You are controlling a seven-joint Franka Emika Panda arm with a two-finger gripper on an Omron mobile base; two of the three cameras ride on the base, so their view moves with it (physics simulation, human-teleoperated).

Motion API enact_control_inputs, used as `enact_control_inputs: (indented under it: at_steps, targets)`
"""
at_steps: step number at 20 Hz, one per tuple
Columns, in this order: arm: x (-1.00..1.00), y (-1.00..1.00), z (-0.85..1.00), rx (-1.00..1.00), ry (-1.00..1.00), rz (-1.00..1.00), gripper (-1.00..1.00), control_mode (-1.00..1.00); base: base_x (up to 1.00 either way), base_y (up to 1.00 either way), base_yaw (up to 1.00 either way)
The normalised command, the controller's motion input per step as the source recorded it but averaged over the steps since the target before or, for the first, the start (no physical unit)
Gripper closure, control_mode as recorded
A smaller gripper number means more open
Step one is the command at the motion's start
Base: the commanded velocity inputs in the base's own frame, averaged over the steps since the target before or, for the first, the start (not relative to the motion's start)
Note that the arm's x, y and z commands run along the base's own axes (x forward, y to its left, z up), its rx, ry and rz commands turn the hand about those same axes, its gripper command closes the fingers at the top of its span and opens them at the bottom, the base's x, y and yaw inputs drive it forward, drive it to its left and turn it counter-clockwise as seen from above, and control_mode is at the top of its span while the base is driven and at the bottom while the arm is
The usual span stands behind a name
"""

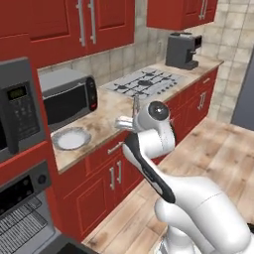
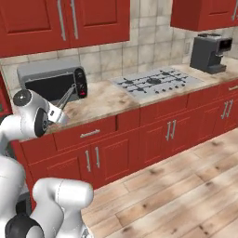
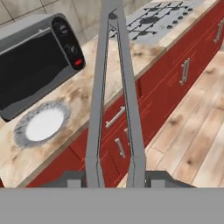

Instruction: Pick up the tongs from the counter and place them near the plate next to the oven.

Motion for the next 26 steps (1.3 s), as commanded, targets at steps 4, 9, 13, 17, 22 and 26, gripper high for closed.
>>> enact_control_inputs:
  at_steps: [4, 9, 13, 17, 22, 26]
  targets:
    - [0.0, 0.0, 0.0, 0.0, 0.0, 0.0, 1.0, 1.0, 1.0, -0.6, 0.24]
    - [0.0, 0.0, 0.0, 0.0, 0.0, 0.0, 1.0, 1.0, 0.68, -0.18, 0.47]
    - [0.0, 0.0, 0.0, 0.0, 0.0, 0.0, 1.0, 1.0, 0.28, 0.02, 0.76]
    - [0.0, 0.0, 0.0, 0.0, 0.0, 0.0, 1.0, 1.0, 0.0, 0.0, 0.77]
    - [0.0, 0.0, 0.0, 0.0, 0.0, 0.0, 1.0, 1.0, 0.14, -0.19, 0.13]
    - [0.0, 0.0, 0.0, 0.0, 0.0, 0.0, 1.0, 1.0, 0.44, -0.47, 0.07]
